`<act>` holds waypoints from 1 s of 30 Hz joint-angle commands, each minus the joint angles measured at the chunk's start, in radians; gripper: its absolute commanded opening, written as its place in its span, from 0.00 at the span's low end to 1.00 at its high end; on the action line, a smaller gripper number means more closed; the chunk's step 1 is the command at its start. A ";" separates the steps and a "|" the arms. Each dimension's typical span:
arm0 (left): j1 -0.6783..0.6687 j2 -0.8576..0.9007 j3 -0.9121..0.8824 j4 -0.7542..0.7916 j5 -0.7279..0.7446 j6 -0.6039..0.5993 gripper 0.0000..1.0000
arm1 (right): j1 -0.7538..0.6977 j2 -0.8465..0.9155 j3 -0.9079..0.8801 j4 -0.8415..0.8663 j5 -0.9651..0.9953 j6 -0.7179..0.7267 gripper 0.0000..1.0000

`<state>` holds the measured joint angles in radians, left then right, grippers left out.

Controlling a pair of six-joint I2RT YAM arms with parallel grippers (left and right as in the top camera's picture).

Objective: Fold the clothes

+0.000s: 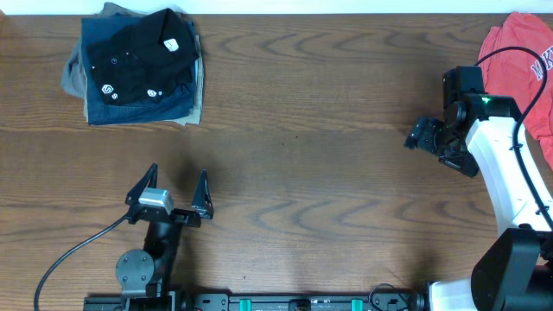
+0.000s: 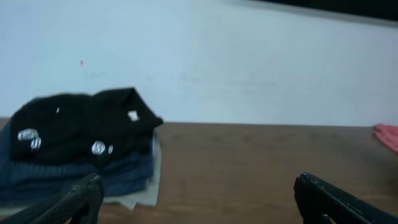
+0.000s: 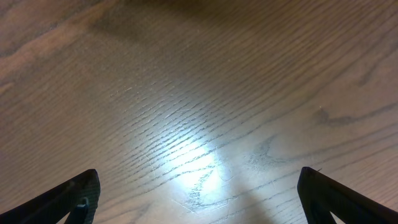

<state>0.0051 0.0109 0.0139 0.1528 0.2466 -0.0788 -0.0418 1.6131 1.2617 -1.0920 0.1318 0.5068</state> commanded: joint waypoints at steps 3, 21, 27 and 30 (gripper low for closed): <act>-0.003 -0.009 -0.010 0.001 -0.068 0.005 0.98 | -0.003 -0.001 0.004 0.000 0.018 -0.007 0.99; -0.002 -0.007 -0.010 -0.208 -0.076 0.031 0.98 | -0.003 -0.001 0.004 0.000 0.018 -0.007 0.99; -0.002 -0.007 -0.010 -0.208 -0.076 0.031 0.98 | -0.003 -0.001 0.004 0.000 0.018 -0.007 0.99; -0.002 -0.007 -0.010 -0.208 -0.076 0.031 0.98 | -0.003 -0.001 0.004 0.000 0.018 -0.007 0.99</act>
<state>0.0051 0.0120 0.0185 -0.0170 0.1642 -0.0685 -0.0418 1.6131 1.2613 -1.0920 0.1318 0.5068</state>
